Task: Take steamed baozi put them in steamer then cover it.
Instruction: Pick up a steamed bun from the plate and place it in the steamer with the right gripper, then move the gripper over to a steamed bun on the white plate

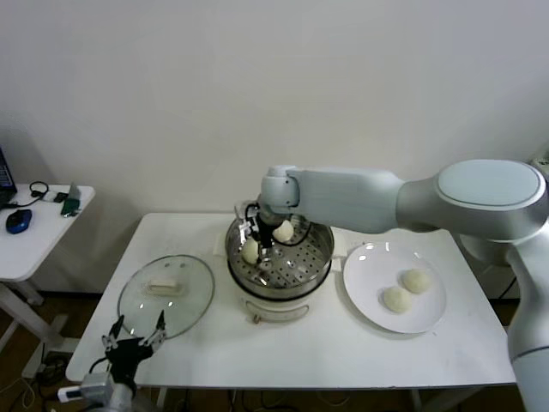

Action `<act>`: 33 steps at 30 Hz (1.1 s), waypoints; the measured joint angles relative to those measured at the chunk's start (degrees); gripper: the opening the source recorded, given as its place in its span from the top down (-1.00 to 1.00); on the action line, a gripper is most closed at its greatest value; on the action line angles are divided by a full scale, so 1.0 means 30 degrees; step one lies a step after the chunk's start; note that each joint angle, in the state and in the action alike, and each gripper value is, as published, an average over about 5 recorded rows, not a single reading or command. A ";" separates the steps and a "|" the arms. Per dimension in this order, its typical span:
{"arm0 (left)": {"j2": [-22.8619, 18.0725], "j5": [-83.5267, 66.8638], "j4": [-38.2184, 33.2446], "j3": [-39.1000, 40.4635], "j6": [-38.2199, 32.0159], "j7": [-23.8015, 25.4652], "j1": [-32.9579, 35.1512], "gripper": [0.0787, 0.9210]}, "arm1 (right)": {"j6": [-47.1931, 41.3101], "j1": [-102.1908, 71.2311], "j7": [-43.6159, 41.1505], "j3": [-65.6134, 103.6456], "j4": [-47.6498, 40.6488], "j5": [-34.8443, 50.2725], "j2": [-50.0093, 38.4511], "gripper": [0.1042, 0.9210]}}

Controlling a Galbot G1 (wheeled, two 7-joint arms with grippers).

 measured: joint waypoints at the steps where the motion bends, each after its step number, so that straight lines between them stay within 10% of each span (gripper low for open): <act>1: -0.0007 0.0001 -0.0034 0.0003 0.0018 0.0003 -0.0004 -0.77 | 0.0105 0.0214 -0.0140 -0.0008 0.0150 0.0032 -0.0287 -0.76; 33: -0.0574 0.0387 -0.0534 0.0157 0.0633 0.0207 -0.0360 -0.77 | 0.1329 0.0521 -0.2163 -0.1732 0.6039 -0.4921 -1.5045 -0.76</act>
